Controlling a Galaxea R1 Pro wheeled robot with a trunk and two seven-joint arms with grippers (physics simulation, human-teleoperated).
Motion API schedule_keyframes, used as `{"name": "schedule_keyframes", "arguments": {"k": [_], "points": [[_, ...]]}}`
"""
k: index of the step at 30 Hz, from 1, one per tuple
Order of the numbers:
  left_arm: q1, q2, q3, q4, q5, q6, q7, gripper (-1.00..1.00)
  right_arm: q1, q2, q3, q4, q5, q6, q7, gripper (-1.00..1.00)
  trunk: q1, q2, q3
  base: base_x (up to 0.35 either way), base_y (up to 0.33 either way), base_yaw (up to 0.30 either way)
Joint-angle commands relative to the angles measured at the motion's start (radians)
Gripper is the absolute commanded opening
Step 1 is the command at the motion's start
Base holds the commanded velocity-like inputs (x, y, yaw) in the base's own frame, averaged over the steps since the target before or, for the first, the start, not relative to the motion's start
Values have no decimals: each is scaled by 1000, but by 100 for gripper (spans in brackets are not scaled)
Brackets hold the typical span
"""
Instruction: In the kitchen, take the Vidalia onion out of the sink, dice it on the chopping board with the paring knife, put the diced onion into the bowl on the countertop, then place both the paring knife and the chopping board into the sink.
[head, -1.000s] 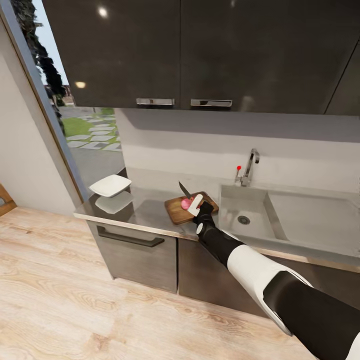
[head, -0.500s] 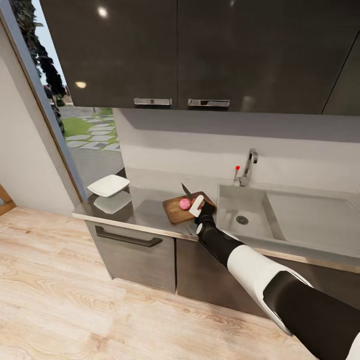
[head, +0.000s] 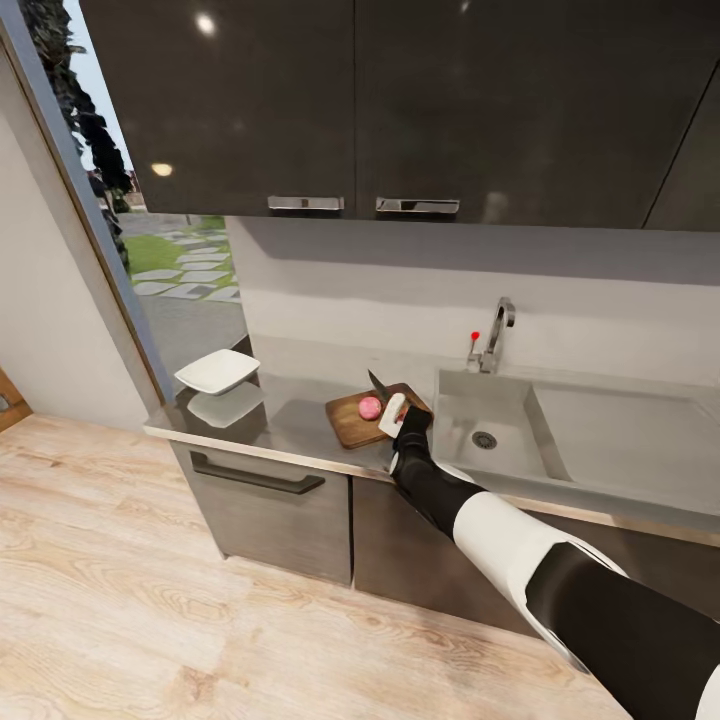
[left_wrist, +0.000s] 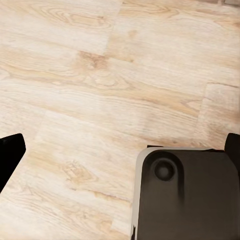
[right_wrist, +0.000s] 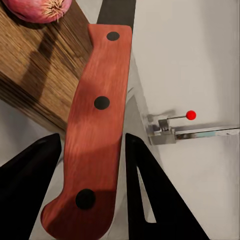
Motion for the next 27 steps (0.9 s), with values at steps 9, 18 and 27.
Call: {"name": "schedule_keyframes", "arguments": {"k": [9, 18, 27], "points": [[0, 1, -9, 3, 10, -1, 3, 100, 0, 0, 9, 3, 4, 10, -4, -100, 1, -2, -2, 0, 0, 0], [0, 1, -9, 4, 10, -1, 3, 100, 13, 0, 9, 3, 4, 9, -2, -100, 1, -2, -2, 0, 93, 0], [0, 1, -9, 4, 10, -1, 3, 100, 26, 0, 9, 4, 4, 9, -1, -100, 1, -2, -2, 0, 67, 0]]}}
